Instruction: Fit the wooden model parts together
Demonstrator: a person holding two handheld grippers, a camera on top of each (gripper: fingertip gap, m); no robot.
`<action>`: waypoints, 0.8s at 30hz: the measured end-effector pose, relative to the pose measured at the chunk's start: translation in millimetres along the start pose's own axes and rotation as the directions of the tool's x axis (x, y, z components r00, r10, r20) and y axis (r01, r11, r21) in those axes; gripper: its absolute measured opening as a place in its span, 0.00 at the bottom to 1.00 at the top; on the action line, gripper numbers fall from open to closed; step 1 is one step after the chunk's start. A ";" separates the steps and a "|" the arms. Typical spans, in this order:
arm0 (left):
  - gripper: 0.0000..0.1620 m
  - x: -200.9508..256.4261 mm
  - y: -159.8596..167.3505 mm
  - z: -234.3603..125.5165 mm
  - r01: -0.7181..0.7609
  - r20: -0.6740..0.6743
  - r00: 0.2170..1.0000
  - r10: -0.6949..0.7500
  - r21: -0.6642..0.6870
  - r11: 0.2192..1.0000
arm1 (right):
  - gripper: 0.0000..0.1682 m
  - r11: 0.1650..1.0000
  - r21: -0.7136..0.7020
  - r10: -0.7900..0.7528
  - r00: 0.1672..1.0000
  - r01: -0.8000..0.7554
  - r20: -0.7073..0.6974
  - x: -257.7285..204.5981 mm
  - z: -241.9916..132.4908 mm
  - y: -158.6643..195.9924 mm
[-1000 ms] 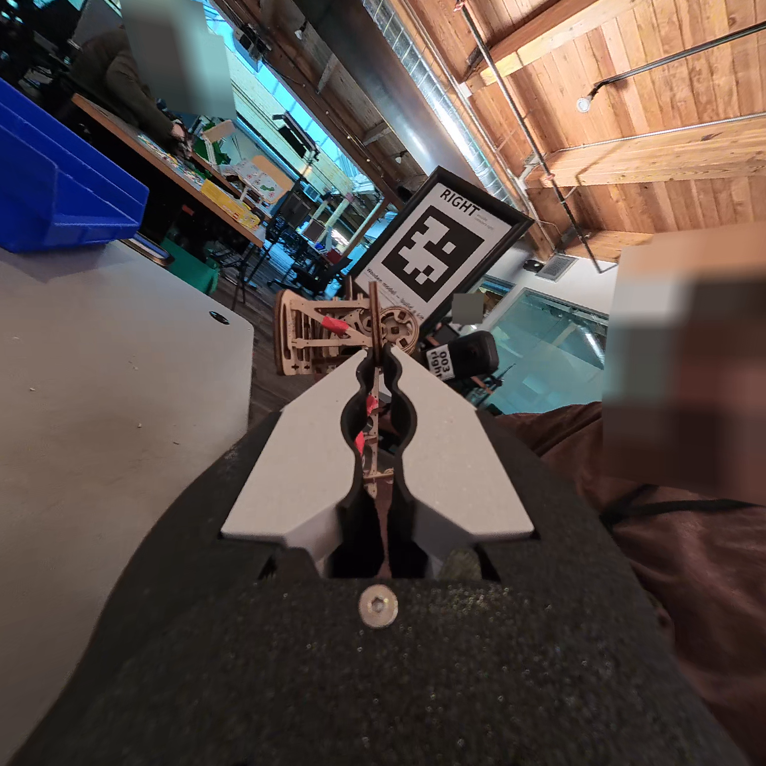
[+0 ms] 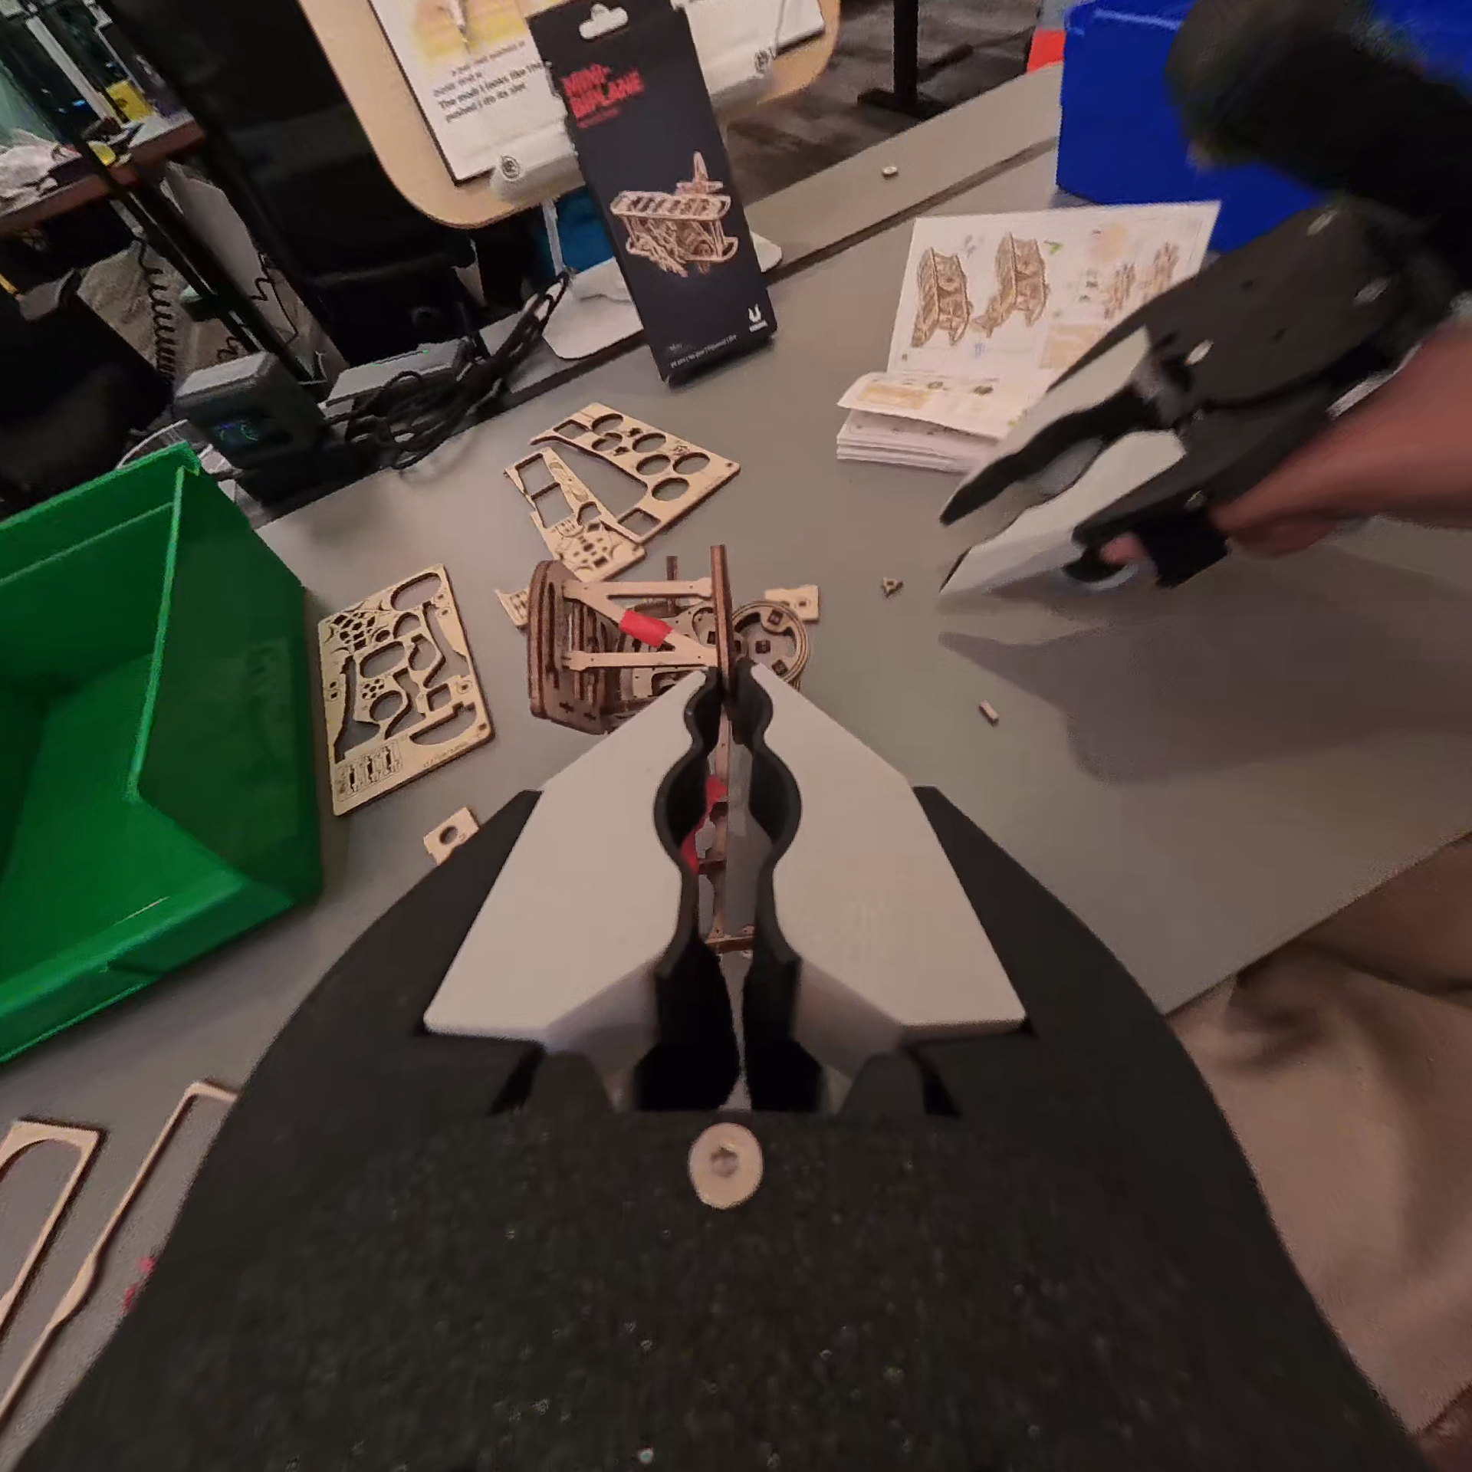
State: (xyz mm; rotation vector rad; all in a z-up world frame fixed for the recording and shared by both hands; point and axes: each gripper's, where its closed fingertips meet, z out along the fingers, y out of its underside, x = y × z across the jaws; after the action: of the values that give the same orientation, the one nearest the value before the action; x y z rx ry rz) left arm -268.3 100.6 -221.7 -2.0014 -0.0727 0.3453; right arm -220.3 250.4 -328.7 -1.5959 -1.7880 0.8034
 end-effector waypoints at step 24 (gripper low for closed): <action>0.00 -13.1 20.1 18.0 0.148 -0.074 0.986 -0.149 -0.022 0.989 | 0.02 0.892 0.146 -0.436 0.899 0.427 0.035 -99.1 -16.7 -102.3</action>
State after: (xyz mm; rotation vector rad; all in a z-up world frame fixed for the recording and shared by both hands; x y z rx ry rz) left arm -287.8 104.7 -244.1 -2.0099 -0.1768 0.1743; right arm -262.4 143.1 -243.4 -1.0348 -1.9887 0.7489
